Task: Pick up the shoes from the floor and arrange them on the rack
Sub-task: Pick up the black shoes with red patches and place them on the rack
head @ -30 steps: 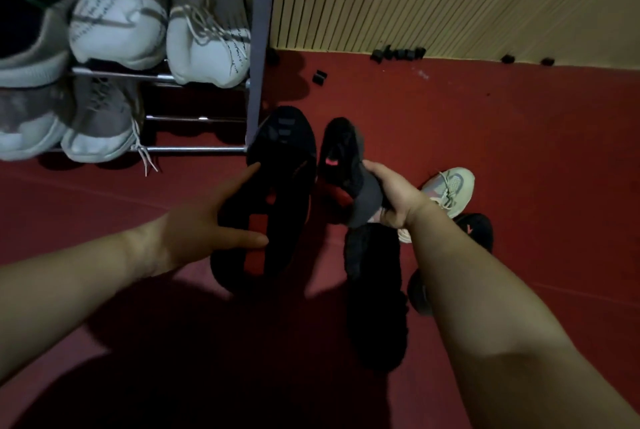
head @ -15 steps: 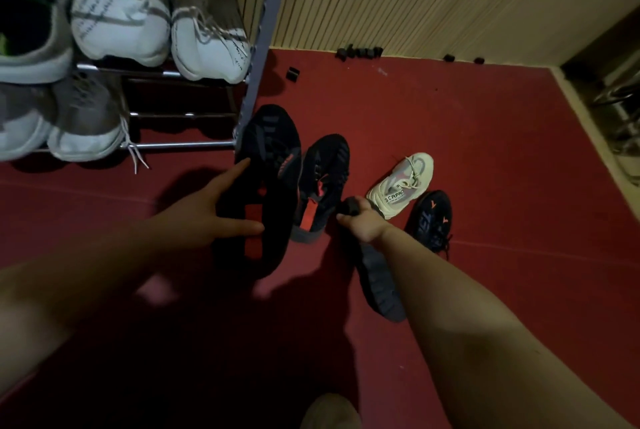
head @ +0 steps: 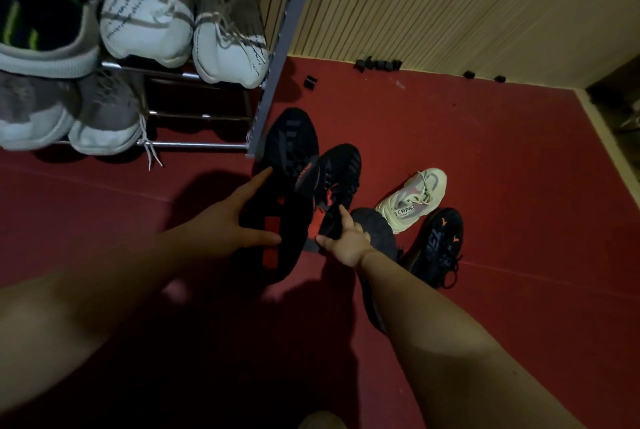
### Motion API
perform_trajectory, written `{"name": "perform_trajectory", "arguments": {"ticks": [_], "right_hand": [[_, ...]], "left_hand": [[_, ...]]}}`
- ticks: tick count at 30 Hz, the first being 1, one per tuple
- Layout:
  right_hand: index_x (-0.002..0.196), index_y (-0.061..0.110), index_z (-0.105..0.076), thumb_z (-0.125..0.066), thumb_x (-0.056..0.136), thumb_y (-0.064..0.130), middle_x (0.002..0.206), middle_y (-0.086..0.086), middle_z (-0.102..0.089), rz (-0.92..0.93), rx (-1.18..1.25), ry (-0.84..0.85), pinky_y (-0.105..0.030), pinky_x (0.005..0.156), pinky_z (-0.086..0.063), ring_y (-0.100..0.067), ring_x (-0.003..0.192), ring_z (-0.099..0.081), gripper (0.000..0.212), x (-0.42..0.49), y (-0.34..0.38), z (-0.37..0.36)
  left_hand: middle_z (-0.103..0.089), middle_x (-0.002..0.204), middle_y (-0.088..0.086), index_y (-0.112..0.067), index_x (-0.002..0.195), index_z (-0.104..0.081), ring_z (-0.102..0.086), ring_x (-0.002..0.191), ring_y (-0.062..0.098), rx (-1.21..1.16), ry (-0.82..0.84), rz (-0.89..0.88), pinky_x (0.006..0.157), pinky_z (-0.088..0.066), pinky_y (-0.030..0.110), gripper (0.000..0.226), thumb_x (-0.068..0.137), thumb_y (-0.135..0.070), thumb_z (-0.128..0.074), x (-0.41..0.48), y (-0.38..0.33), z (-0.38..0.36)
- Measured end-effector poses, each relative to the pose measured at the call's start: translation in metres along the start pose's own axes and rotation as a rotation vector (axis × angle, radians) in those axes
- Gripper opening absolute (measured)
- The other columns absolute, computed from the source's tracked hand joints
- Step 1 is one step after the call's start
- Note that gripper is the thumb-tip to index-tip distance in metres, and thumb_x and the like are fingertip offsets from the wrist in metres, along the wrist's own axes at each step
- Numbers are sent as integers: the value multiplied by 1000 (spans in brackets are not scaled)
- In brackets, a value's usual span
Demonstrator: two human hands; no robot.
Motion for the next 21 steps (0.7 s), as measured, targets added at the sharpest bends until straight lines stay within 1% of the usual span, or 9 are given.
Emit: {"name": "perform_trajectory", "arguments": {"ticks": [2, 4, 6, 8, 10, 12, 15, 19, 21], "right_hand": [[152, 27, 2, -53, 92, 43, 154, -15, -20, 6, 42, -6, -41, 115, -18, -38, 140, -17, 83, -1, -4, 3], [151, 25, -2, -52, 94, 41, 154, -13, -26, 13, 167, -10, -39, 111, -29, -34, 139, -27, 78, -3, -5, 7], [151, 25, -7, -48, 96, 42, 151, -10, -34, 5, 404, 9, -31, 88, -46, -30, 123, -48, 71, -6, -3, 10], [149, 30, -15, -40, 96, 51, 145, -3, -39, -22, 674, 65, -31, 79, -52, -25, 105, -58, 62, -15, 1, 8], [147, 35, -20, -34, 93, 60, 146, 0, -36, -9, 792, 125, -37, 84, -54, -24, 110, -57, 61, -24, 4, 5], [147, 39, -16, -32, 92, 61, 150, 2, -32, 39, 789, 162, -35, 83, -53, -24, 119, -52, 62, -32, 6, 3], [147, 44, -8, -33, 93, 58, 149, 4, -34, 126, 786, 158, -28, 82, -52, -18, 122, -51, 61, -41, 6, 7], [146, 44, -11, -38, 96, 47, 129, 14, -53, 210, 906, 152, -29, 82, -54, -6, 101, -63, 57, -50, 5, 17], [146, 41, -17, -42, 98, 37, 119, 17, -58, 201, 985, 138, -24, 71, -54, 1, 95, -64, 54, -50, -2, 18]], "left_hand": [[-37, 142, -18, -63, 128, -14, -44, 123, -3, 16, 41, 4, 94, -40, 10, 97, 73, -13, -77, 2, 2, -6], [-37, 144, -15, -64, 127, -15, -43, 127, 1, 11, 69, -2, 103, -39, 21, 97, 73, -12, -77, 4, 1, -11], [-40, 142, -14, -64, 126, -18, -45, 125, 1, 13, 79, -12, 105, -39, 25, 96, 73, -10, -77, 7, 1, -12], [-42, 142, -14, -62, 128, -18, -45, 125, 1, 10, 75, -4, 104, -39, 24, 96, 73, -10, -77, 9, 2, -9], [-40, 144, -13, -61, 129, -17, -43, 127, 2, 20, 65, 2, 101, -37, 19, 96, 71, -14, -78, 12, 3, -7], [-38, 144, -15, -61, 132, -14, -41, 127, 0, 20, 55, 6, 96, -37, 13, 99, 70, -17, -78, 18, 0, -9], [-39, 134, -22, -48, 143, -1, -41, 121, -4, -3, 44, 14, 83, -39, 0, 110, 74, -8, -76, 30, -4, -23], [-32, 142, -20, -41, 146, 7, -38, 125, -4, -22, 90, 1, 95, -39, 15, 115, 74, -6, -76, 49, -8, -55], [-23, 145, -21, -38, 146, 4, -32, 130, -3, 29, 127, -12, 94, -36, 7, 112, 74, -8, -76, 58, -12, -71]]}}
Point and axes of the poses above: each hand's wrist, its own x-axis towards the middle knuckle, its own z-axis out of the back of the hand, y = z × x, the point moved 9 cm from there along x, towards the middle knuckle
